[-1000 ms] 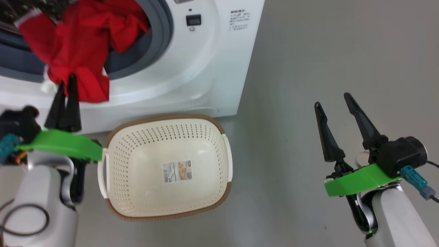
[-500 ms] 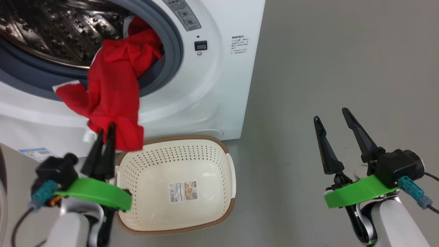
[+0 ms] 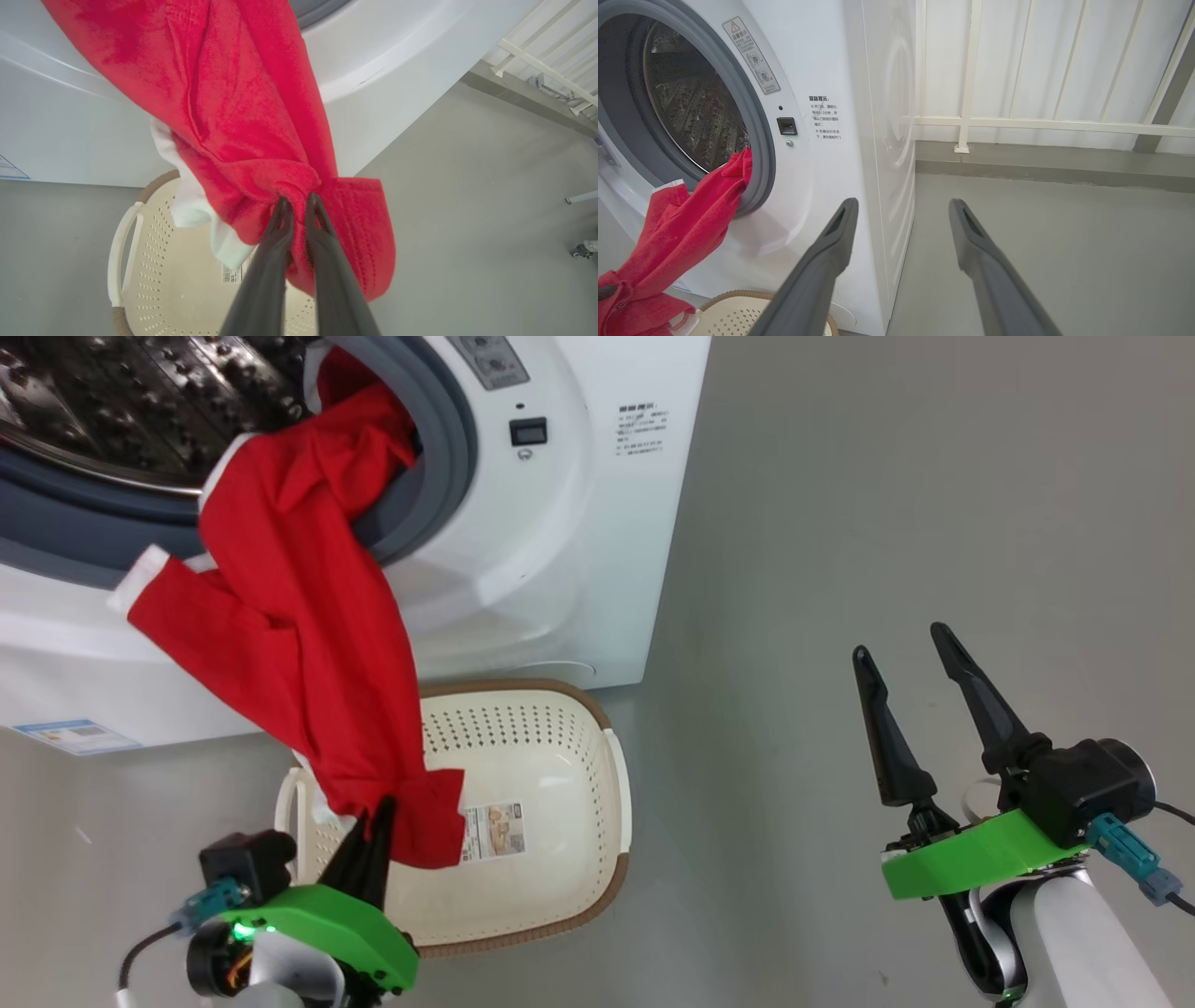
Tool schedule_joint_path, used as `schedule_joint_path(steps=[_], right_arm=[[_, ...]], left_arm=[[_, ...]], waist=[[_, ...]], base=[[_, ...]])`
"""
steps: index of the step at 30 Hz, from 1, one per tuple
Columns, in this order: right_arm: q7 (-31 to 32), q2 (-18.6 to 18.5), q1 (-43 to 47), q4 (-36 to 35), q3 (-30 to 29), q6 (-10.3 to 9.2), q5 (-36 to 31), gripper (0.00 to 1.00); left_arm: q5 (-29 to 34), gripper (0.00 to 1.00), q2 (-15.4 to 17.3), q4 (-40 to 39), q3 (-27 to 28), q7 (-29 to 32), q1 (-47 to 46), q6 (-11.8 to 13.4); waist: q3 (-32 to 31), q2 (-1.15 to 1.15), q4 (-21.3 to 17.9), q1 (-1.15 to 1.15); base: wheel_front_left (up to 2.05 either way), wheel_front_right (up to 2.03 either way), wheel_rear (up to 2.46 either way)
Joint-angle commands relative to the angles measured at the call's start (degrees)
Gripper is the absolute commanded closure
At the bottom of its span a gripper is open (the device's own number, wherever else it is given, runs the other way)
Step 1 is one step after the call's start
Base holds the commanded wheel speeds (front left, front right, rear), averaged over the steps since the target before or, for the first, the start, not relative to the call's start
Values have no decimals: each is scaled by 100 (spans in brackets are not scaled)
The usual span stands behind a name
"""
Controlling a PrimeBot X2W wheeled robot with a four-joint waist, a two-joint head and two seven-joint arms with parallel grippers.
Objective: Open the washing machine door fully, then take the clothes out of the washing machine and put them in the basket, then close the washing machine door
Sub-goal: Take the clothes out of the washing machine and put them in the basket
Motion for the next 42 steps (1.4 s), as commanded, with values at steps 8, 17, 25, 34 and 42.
schedule_joint_path(steps=[8,17,25,34,42], right_arm=[[-36,7,-182,-195,114,28,91,0],[-36,7,-304,-236,126,28,106,0],[-36,7,-427,-289,137,28,94,0],[-36,7,-563,-321,168,28,63,0],[-36,7,-617,-321,204,28,77,0]], left_arm=[[-170,100,-14,986,-60,-154,-580,-177],[-375,100,-87,2199,-327,-256,-1166,-257],[-652,100,-144,2990,-711,-262,-1603,-277],[-1129,100,-165,3543,-1074,-301,-2026,-279],[-1122,100,-115,3906,-1219,-778,-2400,-279]], waist=[[412,0,-154,0],[865,0,-220,0],[1190,0,-232,0],[1504,0,-231,0],[1609,0,-278,0]], base=[[0,0,0],[0,0,0],[0,0,0],[0,0,0],[0,0,0]])
